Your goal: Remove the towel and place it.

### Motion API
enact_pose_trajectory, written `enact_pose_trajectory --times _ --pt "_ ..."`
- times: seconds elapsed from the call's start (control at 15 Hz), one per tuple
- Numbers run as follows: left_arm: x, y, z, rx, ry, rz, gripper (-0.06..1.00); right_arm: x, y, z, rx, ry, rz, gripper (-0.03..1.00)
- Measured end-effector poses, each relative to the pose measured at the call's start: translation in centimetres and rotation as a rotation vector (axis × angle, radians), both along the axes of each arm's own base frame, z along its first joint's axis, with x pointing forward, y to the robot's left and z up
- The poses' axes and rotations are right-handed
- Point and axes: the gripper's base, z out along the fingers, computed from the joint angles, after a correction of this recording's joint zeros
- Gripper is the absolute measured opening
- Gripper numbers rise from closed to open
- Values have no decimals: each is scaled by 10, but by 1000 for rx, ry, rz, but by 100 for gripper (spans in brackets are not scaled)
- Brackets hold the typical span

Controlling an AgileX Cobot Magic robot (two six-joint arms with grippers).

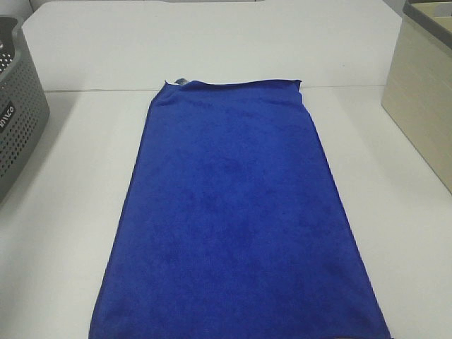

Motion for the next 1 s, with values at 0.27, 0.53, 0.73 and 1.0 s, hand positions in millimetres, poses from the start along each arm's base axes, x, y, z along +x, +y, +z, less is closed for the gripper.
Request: enact_pose_trajectory --times 0.27,0.53,0.73,1.0 --pt "-80 -5 -24 19 -147 2 72 -65 -3 -21 8 -193 1 78" --pt "-147 -10 -55 46 -383 1 72 -98 -4 -59 -12 -337 32 78" --pt "-163 -11 -72 101 -485 -38 72 -93 -3 -83 -3 -367 42 78" --pt "-159 -16 -81 75 -463 -84 72 -93 -2 -88 5 -361 47 78"
